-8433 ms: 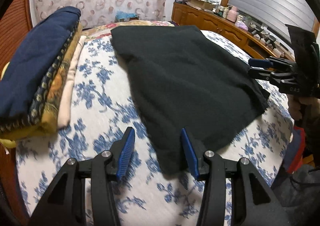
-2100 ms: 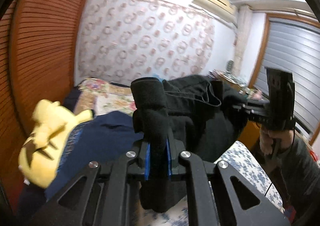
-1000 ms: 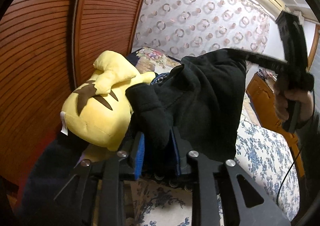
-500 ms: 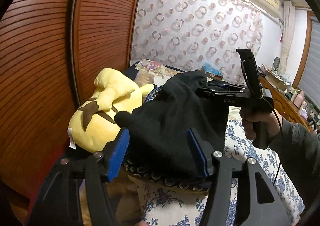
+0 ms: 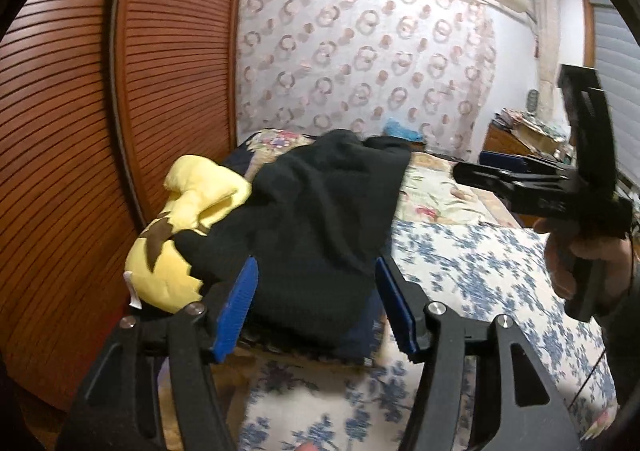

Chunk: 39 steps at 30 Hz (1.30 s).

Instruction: Fold small clothes

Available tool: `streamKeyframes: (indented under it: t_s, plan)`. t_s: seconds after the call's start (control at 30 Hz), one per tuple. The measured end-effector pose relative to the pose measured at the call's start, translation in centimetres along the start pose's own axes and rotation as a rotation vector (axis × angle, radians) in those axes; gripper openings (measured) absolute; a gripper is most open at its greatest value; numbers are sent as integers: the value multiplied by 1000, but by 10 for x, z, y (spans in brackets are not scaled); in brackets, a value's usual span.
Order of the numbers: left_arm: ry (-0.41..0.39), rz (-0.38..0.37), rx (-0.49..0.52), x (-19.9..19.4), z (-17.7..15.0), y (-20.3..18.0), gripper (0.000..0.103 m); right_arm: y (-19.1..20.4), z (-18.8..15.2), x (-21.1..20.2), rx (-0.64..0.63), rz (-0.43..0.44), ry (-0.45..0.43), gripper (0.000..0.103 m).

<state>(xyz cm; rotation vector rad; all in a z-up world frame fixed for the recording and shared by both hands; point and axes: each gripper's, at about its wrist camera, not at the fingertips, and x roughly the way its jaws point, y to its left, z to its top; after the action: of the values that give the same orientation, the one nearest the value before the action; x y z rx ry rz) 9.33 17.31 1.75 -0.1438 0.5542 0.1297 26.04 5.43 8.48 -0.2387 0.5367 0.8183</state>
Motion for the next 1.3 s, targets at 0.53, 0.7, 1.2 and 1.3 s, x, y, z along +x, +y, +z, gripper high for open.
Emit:
streamKeyframes:
  t_s: [0.53, 0.7, 1.2, 1.3]
  plan:
    - [-15, -112, 164, -25, -27, -101, 60, -15, -105, -174, 169, -278, -92, 85]
    - [-55, -139, 162, -41, -22, -124, 60, -17, -123, -225, 221, -373, -149, 85]
    - [-120, -141, 183, -67, -17, -152, 61, -19, -146, -282, 286, -486, -218, 85]
    - [-117, -138, 179, -67, -16, -154, 61, -15, -148, -283, 290, -488, -215, 85]
